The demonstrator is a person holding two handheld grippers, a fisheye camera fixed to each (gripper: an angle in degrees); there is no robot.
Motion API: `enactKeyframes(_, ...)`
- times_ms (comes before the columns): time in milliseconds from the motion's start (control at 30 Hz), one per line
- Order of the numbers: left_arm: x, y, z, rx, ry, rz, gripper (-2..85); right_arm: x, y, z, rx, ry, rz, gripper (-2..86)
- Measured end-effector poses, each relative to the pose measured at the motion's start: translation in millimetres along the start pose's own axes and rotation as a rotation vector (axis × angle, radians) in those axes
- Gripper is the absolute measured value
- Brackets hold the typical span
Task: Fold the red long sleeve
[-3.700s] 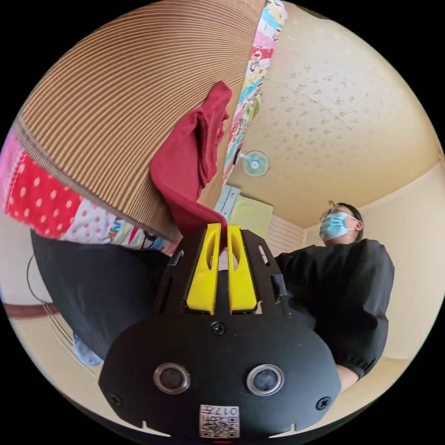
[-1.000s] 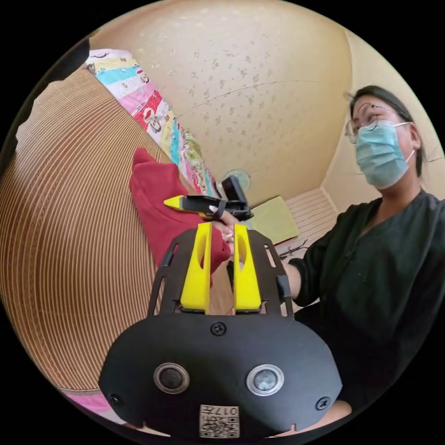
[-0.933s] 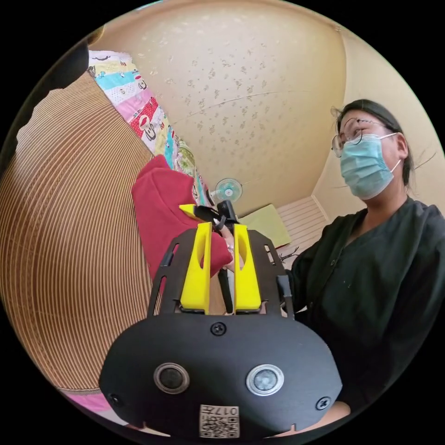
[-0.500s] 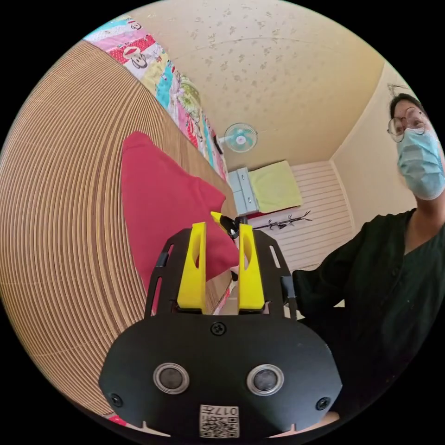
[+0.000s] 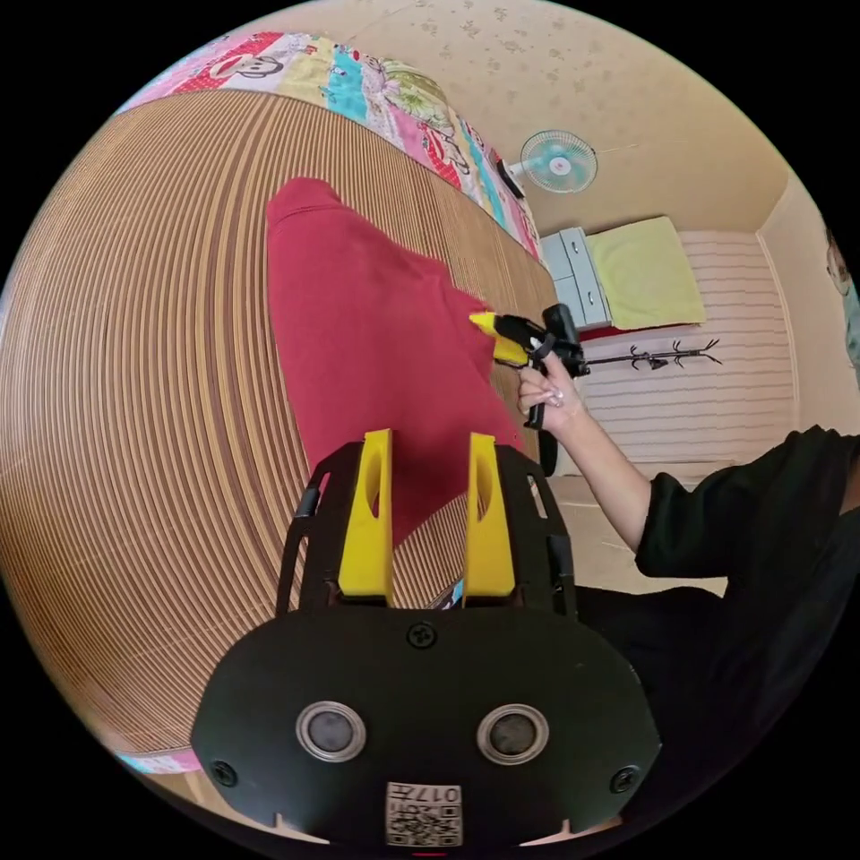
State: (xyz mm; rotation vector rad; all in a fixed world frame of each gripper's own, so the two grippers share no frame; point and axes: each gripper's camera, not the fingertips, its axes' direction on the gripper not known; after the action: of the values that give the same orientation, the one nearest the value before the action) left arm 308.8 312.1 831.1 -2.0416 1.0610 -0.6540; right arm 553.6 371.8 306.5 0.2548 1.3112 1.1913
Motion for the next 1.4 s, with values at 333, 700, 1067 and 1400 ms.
enactKeyframes(333,9.2,-11.8,-1.9,0.047,-0.049,-0.074,12.3,5.7,72.5,-68.2,0.169,0.062,-0.100,11.9)
enactKeyframes(700,-27.3,-24.5,4.3,-0.042,-0.226,-0.235,16.2,1.1,157.0,-37.6,-0.215,0.218,-0.086,7.1)
enactKeyframes(1067,-123.0,-42.0,-23.0,0.029,0.291,-0.120,15.0,70.3,78.5,-119.3,-0.045,-0.309,-0.010,22.8)
enactKeyframes(1400,-138.7,-59.9,-17.6,0.080,0.265,-0.167,19.9,68.3,5.1,-76.1,-0.190,-0.301,-0.018,21.7)
